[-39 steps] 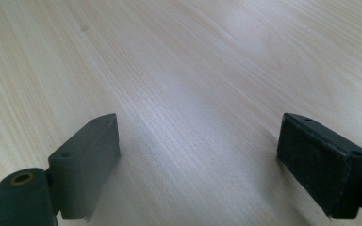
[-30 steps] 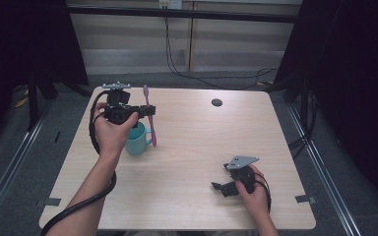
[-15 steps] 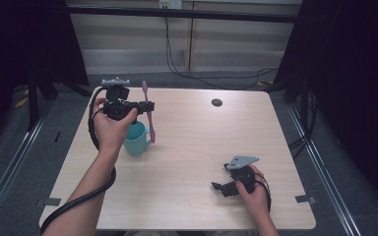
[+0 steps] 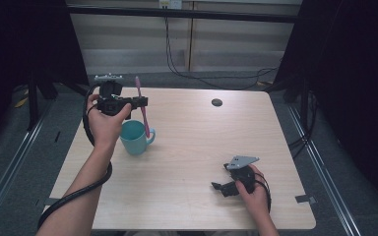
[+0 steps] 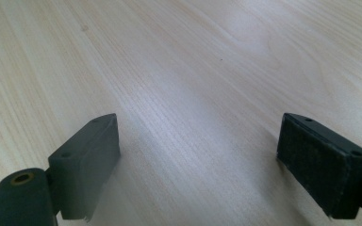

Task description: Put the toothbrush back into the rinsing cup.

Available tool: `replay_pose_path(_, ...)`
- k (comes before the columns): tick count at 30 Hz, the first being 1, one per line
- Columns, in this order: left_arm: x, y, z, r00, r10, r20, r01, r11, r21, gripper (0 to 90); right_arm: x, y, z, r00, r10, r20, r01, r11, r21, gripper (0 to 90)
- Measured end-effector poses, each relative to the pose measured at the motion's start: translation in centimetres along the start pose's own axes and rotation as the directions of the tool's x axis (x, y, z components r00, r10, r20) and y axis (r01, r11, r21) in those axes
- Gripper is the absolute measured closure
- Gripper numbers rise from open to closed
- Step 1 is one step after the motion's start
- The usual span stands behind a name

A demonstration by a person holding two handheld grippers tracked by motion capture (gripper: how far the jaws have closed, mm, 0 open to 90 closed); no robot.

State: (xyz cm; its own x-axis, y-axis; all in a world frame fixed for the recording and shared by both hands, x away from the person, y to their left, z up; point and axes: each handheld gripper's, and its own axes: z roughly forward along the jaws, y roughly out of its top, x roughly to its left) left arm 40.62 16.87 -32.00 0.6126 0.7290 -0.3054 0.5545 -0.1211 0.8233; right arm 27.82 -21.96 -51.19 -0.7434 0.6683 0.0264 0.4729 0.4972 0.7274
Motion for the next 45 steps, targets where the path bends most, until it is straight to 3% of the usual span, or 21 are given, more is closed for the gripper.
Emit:
replay_pose_path(21, 1.4, 0.3, 0.4, 0.9997, 0.019, -0.017, -0.019, 0.9998, 0.0, 80.4, 0.0, 0.0, 0.0, 1.0, 0.0, -0.001, 0.0, 1.0, -0.001, 13.2)
replay_pose_path(45, 3.4, 0.2, 0.6, 0.9992, 0.01, -0.038, -0.01, 0.9999, -0.002, 80.4, 0.0, 0.0, 0.0, 1.0, 0.002, -0.004, -0.002, 1.0, 0.001, 13.2)
